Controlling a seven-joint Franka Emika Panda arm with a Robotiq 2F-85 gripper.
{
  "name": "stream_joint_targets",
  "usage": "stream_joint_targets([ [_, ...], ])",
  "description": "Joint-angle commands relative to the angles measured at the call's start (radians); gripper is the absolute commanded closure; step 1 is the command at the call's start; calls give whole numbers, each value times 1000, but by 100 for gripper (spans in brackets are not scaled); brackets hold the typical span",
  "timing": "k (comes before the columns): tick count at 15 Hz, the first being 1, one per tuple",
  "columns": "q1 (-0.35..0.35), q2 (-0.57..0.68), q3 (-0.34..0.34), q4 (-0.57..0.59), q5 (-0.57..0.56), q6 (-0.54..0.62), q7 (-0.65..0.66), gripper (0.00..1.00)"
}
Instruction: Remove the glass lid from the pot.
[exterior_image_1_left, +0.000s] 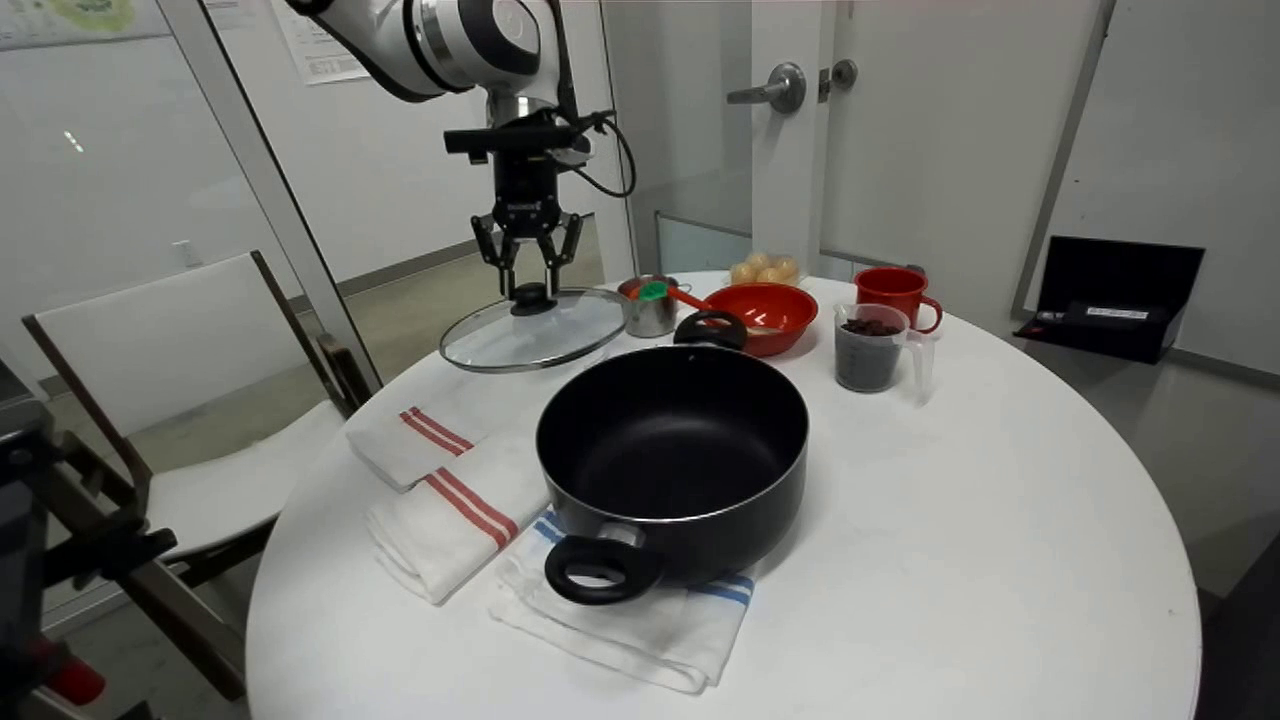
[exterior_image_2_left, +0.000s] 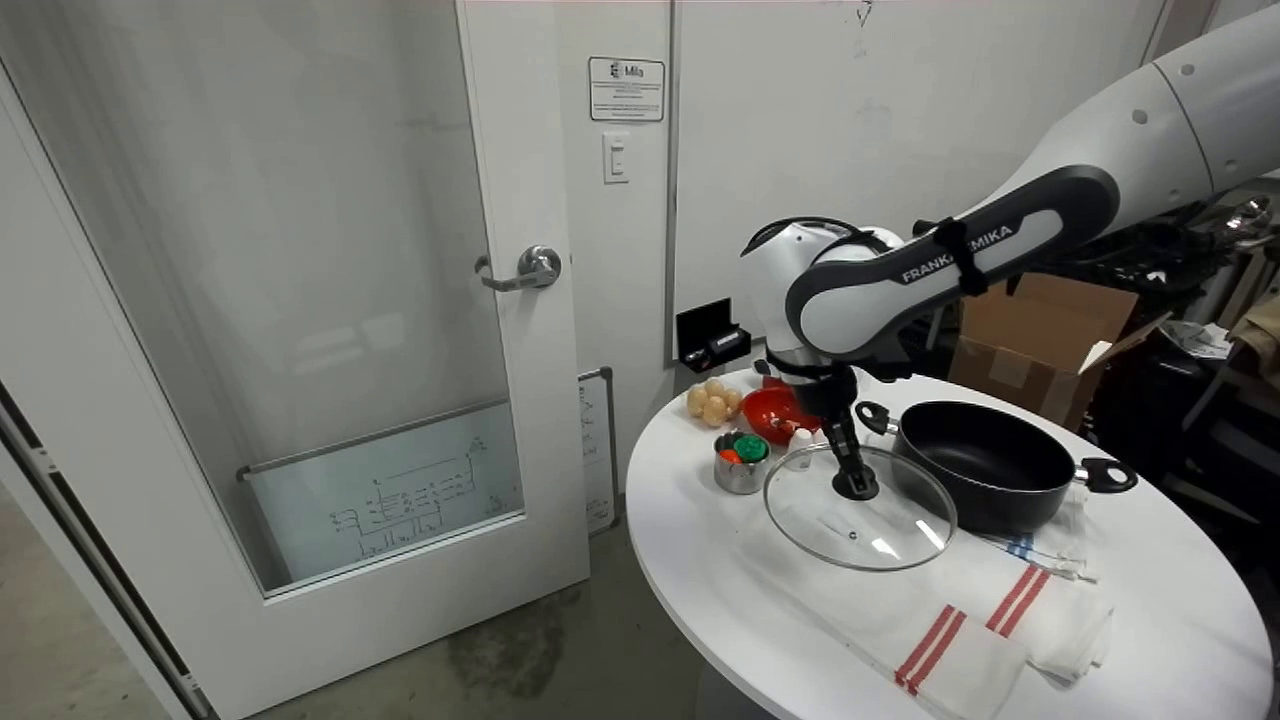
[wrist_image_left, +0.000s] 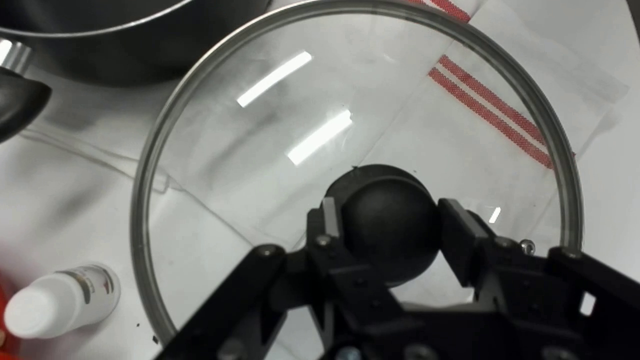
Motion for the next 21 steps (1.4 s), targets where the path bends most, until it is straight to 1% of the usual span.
stream_joint_targets([
  [1, -9, 58, 16, 101, 1, -45, -51, 75],
  [4, -19, 87, 18, 117, 7, -38, -66, 75],
  [6, -30, 88, 17, 97, 18, -12, -73, 75],
  [14, -73, 48, 46, 9, 31, 147, -59, 75],
  [21, -88, 33, 60, -52, 22, 151, -53, 75],
])
